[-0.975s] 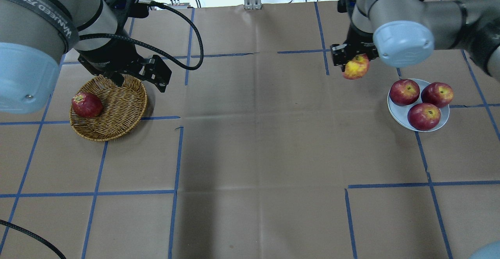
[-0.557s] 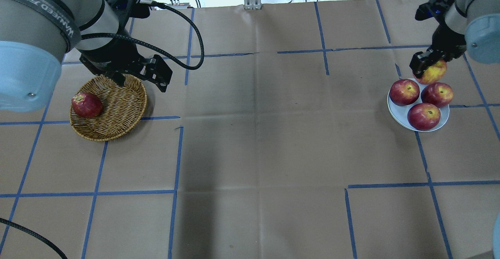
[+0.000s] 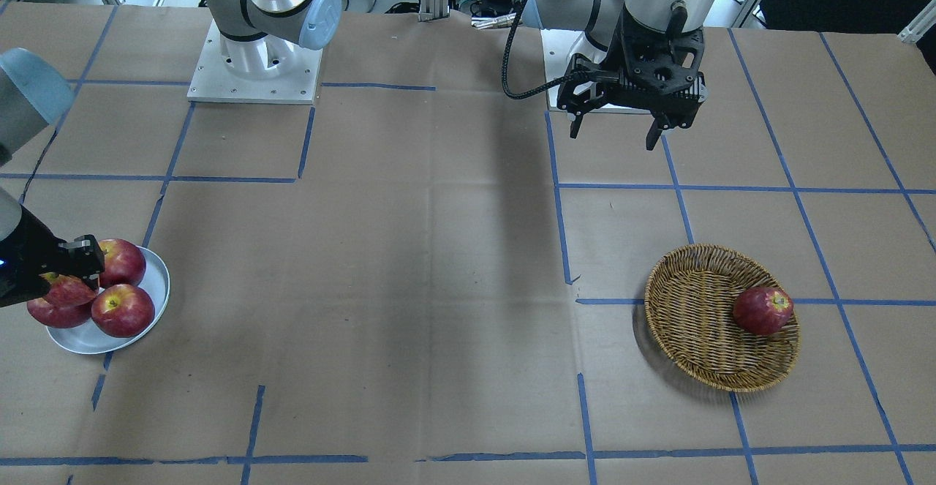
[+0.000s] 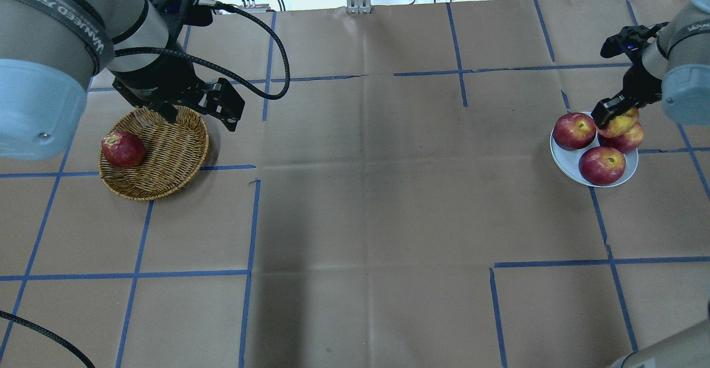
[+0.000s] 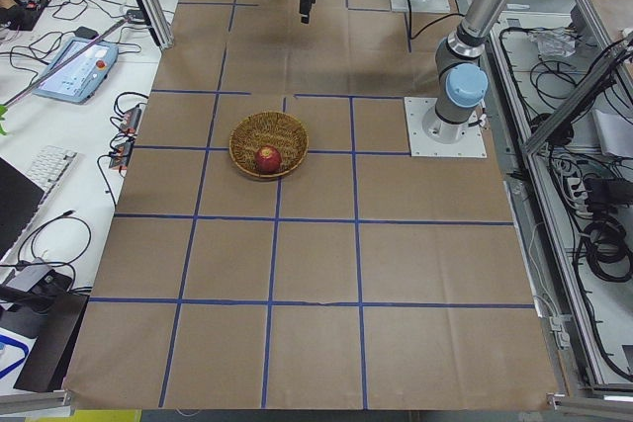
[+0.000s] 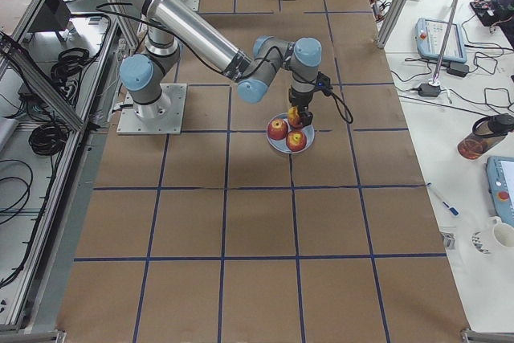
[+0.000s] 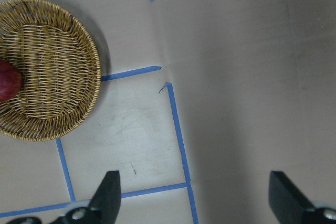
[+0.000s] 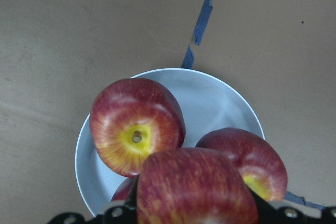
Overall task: Transfer apple from basket to plate
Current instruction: 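Lower the apple onto the plate and open the right gripper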
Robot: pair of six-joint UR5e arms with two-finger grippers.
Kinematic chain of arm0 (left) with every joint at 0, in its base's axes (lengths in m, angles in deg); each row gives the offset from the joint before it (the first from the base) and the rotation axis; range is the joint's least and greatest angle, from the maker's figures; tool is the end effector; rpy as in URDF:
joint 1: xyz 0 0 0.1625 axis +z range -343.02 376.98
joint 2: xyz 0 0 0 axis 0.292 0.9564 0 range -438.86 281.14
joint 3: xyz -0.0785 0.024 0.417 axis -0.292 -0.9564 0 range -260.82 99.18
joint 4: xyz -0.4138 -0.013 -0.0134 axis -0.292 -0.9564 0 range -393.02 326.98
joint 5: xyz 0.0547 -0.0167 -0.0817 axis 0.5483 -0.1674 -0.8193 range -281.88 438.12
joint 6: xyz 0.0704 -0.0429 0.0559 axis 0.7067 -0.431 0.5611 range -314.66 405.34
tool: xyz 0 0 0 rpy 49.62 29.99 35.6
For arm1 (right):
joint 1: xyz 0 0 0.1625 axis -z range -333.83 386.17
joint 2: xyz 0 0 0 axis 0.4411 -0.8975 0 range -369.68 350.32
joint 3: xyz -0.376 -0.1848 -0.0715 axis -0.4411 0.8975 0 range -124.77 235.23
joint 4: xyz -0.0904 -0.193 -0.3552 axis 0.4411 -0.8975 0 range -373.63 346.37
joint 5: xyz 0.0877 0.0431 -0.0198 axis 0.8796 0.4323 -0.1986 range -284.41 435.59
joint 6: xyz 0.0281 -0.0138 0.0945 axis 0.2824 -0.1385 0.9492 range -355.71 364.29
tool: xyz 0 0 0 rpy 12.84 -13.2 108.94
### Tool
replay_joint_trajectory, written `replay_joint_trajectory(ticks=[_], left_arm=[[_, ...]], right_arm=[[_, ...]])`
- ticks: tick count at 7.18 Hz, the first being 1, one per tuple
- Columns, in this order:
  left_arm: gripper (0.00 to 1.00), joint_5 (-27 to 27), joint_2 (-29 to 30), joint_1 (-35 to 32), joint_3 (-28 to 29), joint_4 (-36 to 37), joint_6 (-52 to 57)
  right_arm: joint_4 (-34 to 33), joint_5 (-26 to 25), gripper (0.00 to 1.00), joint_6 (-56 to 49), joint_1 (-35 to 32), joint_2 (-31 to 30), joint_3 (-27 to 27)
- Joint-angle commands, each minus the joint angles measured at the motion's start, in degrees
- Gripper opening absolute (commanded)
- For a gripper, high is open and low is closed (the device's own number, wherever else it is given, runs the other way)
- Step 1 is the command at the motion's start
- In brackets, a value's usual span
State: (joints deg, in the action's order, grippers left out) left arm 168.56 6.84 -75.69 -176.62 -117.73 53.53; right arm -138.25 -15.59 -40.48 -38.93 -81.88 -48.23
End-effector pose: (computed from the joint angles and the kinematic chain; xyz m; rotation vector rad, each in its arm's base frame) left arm -0.1541 -0.4596 0.4833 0.2957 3.1151 -0.1026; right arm -0.1211 -0.5728 0.2701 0.5324 -3.0445 0.0563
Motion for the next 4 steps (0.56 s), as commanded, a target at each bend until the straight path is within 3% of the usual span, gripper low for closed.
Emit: replay_joint_trajectory(ticks=[1, 4], left_arm=[[0.99, 0.0, 0.0, -0.1, 0.0, 0.1, 0.0], [0.99, 0.0, -0.1, -0.1, 0.0, 0.0, 0.0]], right_arm=[[-0.6, -0.1, 0.52, -0.6, 0.4, 1.0, -0.6], [-0.5, -0.2, 0.61, -0.7, 0.4, 1.1, -0.8]])
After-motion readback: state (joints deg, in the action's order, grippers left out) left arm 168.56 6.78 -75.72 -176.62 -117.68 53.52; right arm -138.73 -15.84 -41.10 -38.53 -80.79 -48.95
